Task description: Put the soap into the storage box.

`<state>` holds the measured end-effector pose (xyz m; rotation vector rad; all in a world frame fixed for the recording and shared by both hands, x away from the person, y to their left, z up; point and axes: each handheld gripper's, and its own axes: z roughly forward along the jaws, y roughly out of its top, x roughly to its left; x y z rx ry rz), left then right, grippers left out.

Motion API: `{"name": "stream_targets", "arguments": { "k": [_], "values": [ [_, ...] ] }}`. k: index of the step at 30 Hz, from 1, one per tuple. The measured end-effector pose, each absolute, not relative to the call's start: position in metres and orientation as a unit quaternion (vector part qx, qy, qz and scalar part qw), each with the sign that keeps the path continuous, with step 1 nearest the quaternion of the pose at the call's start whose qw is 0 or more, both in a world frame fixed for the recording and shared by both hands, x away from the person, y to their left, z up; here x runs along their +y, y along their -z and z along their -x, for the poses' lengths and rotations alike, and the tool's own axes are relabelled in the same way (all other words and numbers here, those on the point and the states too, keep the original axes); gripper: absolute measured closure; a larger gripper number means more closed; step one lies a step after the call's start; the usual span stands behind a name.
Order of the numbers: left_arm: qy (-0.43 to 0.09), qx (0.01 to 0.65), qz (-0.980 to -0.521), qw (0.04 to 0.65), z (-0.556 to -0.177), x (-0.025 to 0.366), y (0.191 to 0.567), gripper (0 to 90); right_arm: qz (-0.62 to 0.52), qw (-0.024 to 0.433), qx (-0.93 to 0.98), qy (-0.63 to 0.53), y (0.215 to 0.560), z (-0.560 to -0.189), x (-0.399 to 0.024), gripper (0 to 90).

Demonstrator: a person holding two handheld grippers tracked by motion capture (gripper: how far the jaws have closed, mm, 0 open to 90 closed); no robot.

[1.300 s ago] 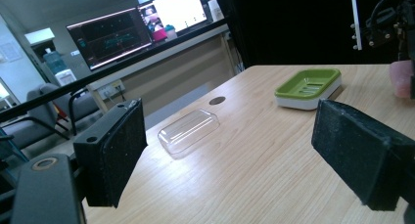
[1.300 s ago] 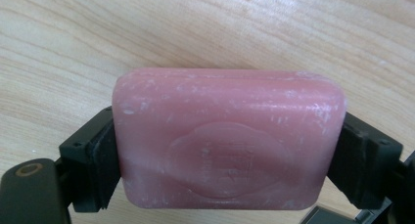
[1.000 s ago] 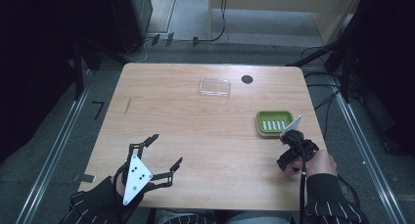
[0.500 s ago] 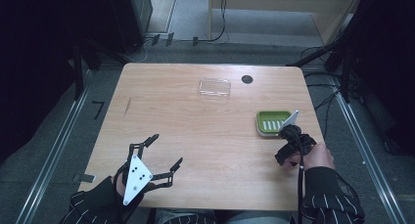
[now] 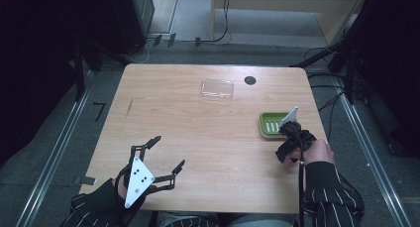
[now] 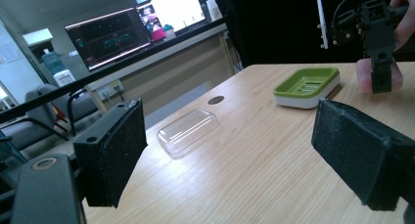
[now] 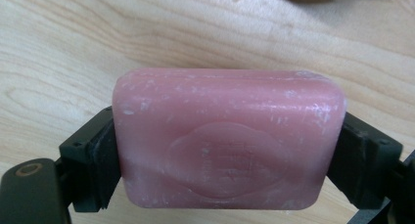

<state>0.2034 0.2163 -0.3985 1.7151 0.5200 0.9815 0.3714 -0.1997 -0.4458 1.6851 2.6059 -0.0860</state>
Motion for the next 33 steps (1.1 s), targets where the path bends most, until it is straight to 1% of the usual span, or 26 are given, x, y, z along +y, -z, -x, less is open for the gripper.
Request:
{"name": "stream_targets", "arguments": {
  "k": [20, 33],
  "values": [
    [-0.409, 0.217, -0.715, 0.523, -0.203, 0.217, 0.399, 13.6, -0.543, 0.023, 0.839, 0.019, 0.434, -0.388, -0.193, 13.7],
    [-0.410, 0.217, -0.715, 0.523, -0.204, 0.217, 0.399, 13.6, -0.550, 0.032, 0.834, 0.001, 0.420, -0.399, -0.199, 13.7]
  ]
}}
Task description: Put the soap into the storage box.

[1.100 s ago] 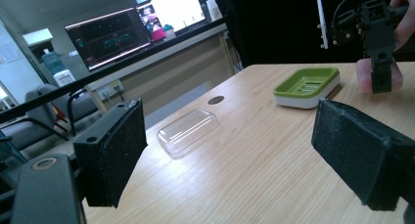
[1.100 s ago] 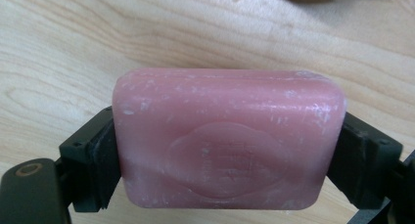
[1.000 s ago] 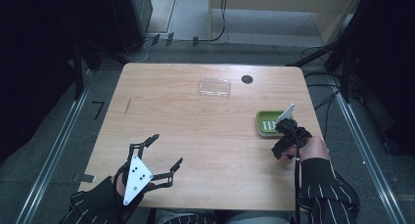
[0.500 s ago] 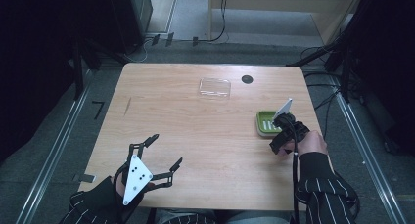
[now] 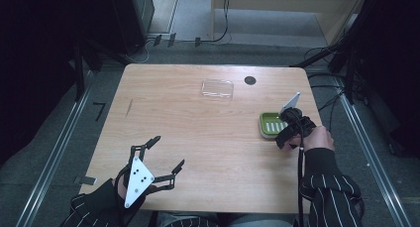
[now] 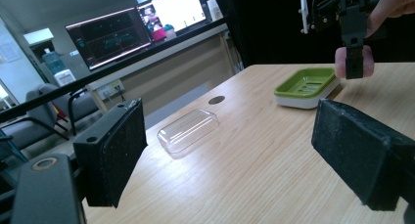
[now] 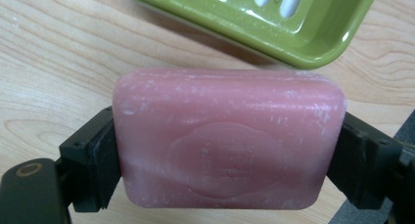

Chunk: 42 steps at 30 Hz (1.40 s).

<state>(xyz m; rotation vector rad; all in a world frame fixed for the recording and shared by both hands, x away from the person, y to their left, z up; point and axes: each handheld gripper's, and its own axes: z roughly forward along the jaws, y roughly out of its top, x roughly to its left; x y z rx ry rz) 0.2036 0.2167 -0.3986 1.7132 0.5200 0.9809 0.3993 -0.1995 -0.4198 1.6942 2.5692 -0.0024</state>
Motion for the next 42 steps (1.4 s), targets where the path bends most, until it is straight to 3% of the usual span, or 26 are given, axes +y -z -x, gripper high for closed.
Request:
{"name": "stream_targets", "arguments": {
  "k": [42],
  "values": [
    [-0.410, 0.222, -0.712, 0.525, -0.203, 0.218, 0.399, 13.6, -0.554, 0.030, 0.831, -0.021, 0.413, -0.446, -0.187, 13.7]
  ]
}}
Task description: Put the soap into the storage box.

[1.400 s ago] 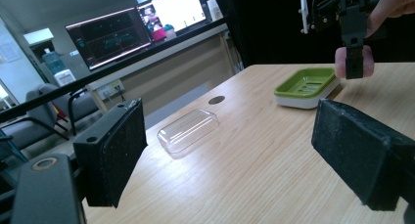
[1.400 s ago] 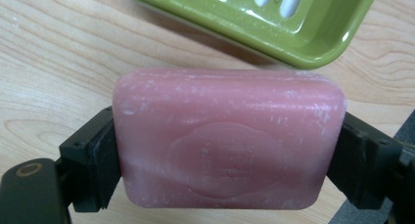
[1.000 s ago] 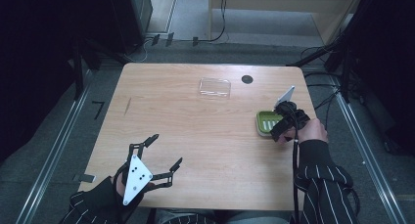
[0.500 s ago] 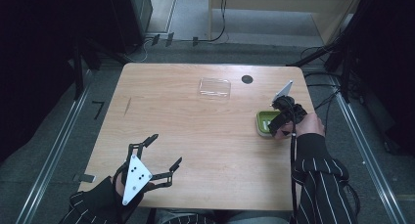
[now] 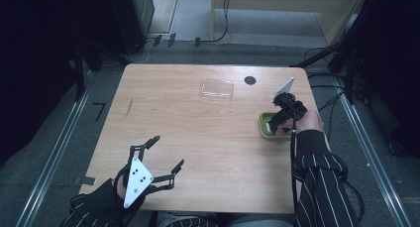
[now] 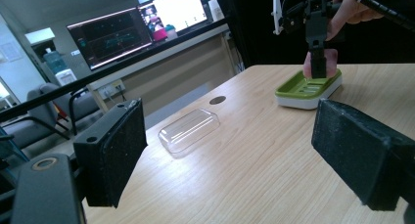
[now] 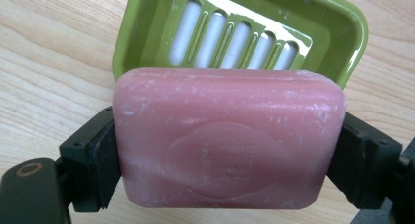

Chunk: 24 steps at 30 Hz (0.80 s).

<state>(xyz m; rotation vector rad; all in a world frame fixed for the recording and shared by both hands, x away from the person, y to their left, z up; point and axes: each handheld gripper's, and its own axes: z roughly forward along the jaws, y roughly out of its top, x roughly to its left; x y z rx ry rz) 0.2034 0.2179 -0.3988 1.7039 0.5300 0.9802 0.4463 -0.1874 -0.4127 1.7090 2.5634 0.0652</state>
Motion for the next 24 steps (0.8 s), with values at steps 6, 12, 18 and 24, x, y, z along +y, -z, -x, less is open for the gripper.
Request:
{"name": "stream_targets", "arguments": {
  "k": [6, 12, 18, 24],
  "values": [
    [-0.410, 0.221, -0.713, 0.525, -0.203, 0.218, 0.399, 13.6, -0.549, 0.030, 0.835, -0.022, 0.414, -0.451, -0.184, 13.7],
    [-0.410, 0.221, -0.713, 0.525, -0.203, 0.218, 0.399, 13.6, -0.550, 0.027, 0.835, -0.020, 0.415, -0.455, -0.182, 13.7],
    [-0.410, 0.220, -0.713, 0.524, -0.203, 0.218, 0.399, 13.6, -0.552, 0.028, 0.833, -0.020, 0.414, -0.458, -0.183, 13.7],
    [-0.410, 0.221, -0.712, 0.525, -0.203, 0.217, 0.399, 13.6, -0.558, 0.026, 0.829, -0.025, 0.416, -0.462, -0.184, 13.7]
  ]
}}
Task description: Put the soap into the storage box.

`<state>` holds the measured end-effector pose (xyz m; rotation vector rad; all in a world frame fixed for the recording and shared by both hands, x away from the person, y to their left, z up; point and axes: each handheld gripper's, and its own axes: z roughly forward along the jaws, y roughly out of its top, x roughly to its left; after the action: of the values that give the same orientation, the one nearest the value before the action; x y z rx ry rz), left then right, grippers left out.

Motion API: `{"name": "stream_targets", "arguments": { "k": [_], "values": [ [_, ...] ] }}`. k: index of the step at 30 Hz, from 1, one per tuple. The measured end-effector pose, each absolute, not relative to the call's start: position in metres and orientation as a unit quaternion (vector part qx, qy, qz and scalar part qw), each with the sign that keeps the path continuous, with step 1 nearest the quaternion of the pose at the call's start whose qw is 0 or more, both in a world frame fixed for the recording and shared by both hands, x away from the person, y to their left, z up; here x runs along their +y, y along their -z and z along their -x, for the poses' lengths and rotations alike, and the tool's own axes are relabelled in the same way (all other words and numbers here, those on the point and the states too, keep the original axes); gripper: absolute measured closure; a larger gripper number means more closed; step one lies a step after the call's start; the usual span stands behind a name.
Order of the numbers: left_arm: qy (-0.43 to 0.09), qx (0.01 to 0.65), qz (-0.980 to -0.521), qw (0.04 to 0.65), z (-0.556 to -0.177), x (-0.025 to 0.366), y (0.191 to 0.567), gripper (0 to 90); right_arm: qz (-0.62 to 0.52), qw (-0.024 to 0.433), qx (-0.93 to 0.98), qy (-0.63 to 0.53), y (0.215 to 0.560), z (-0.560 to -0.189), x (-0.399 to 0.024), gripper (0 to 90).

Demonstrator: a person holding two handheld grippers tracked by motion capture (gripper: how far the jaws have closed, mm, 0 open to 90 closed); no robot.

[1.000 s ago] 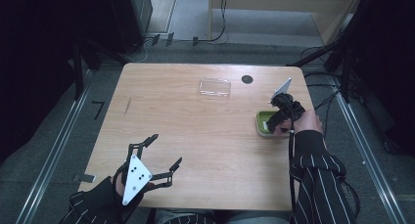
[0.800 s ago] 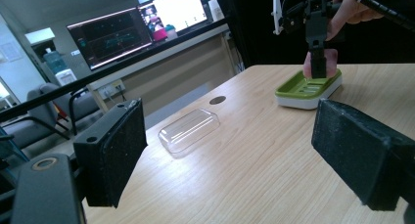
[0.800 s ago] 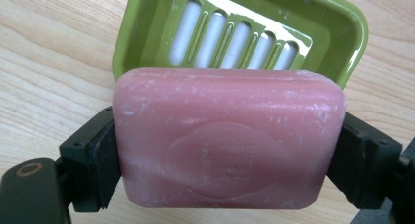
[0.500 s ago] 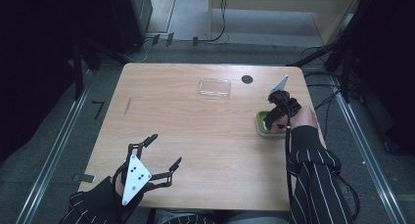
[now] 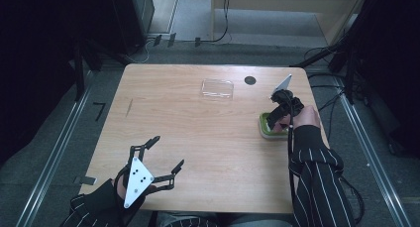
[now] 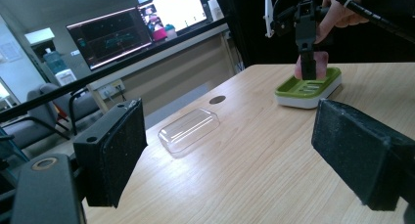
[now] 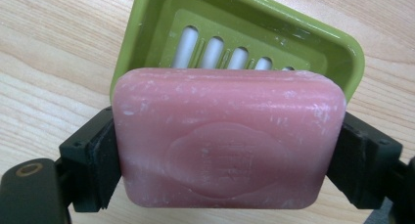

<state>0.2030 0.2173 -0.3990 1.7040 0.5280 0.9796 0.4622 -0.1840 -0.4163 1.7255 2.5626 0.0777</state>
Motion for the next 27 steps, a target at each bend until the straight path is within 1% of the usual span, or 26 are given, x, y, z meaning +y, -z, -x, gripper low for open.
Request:
{"name": "stream_targets", "arguments": {
  "k": [12, 18, 27],
  "values": [
    [-0.410, 0.220, -0.713, 0.525, -0.203, 0.217, 0.399, 13.6, -0.575, 0.012, 0.818, -0.026, 0.429, -0.472, -0.189, 13.7],
    [-0.410, 0.218, -0.714, 0.524, -0.203, 0.217, 0.399, 13.6, -0.574, 0.014, 0.819, -0.024, 0.430, -0.474, -0.184, 13.7],
    [-0.410, 0.218, -0.714, 0.523, -0.203, 0.217, 0.399, 13.6, -0.586, 0.004, 0.810, -0.021, 0.439, -0.481, -0.184, 13.6]
  ]
}}
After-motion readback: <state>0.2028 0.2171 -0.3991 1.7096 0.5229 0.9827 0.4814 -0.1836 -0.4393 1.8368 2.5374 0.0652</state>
